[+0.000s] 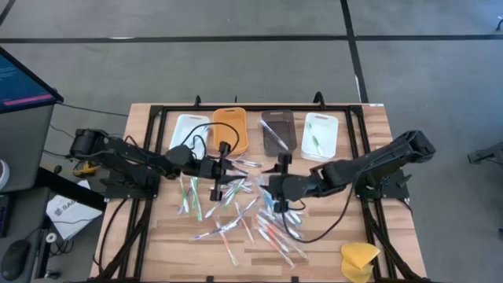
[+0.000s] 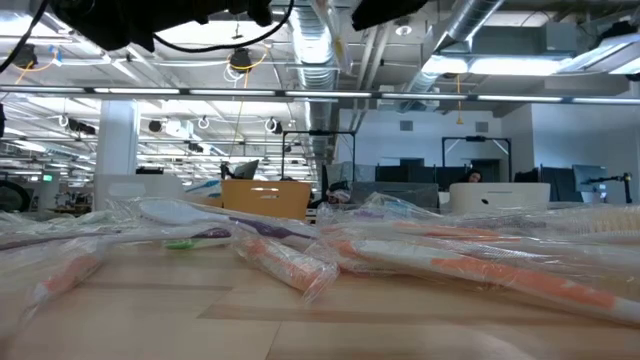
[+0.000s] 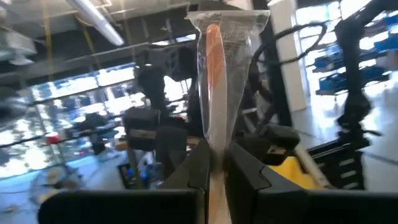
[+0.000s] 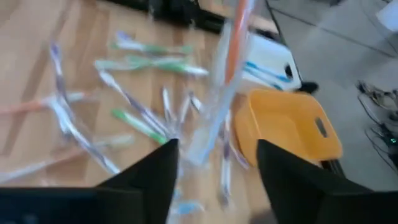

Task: Pick & Place Toothbrushes
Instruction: Put the orange toothbrush into the yellow bin, then put the blue toothbrush into the left white bin

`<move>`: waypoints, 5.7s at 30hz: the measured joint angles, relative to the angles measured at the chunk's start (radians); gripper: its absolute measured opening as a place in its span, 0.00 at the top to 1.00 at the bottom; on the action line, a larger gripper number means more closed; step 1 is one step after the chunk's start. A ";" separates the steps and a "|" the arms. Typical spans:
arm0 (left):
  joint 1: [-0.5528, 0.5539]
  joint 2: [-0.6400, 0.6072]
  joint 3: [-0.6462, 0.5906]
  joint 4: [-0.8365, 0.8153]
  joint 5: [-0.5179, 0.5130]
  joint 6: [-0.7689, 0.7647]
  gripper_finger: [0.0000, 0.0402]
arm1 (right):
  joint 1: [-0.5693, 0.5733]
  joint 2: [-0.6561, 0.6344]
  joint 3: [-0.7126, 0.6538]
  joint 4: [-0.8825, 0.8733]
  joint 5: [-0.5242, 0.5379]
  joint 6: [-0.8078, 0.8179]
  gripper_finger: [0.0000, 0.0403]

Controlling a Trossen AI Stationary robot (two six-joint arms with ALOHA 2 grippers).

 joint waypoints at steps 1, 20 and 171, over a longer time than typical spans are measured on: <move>0.007 -0.008 0.000 -0.003 -0.010 0.010 0.96 | -0.002 -0.011 -0.001 -0.039 0.002 0.002 0.42; 0.321 -0.380 0.000 -0.308 -0.049 0.050 0.96 | -0.012 -0.336 -0.002 -0.477 0.135 0.185 0.32; 0.401 -0.372 0.245 -1.293 0.193 -0.337 0.54 | 0.183 -0.177 -0.002 -0.564 -0.076 0.681 0.32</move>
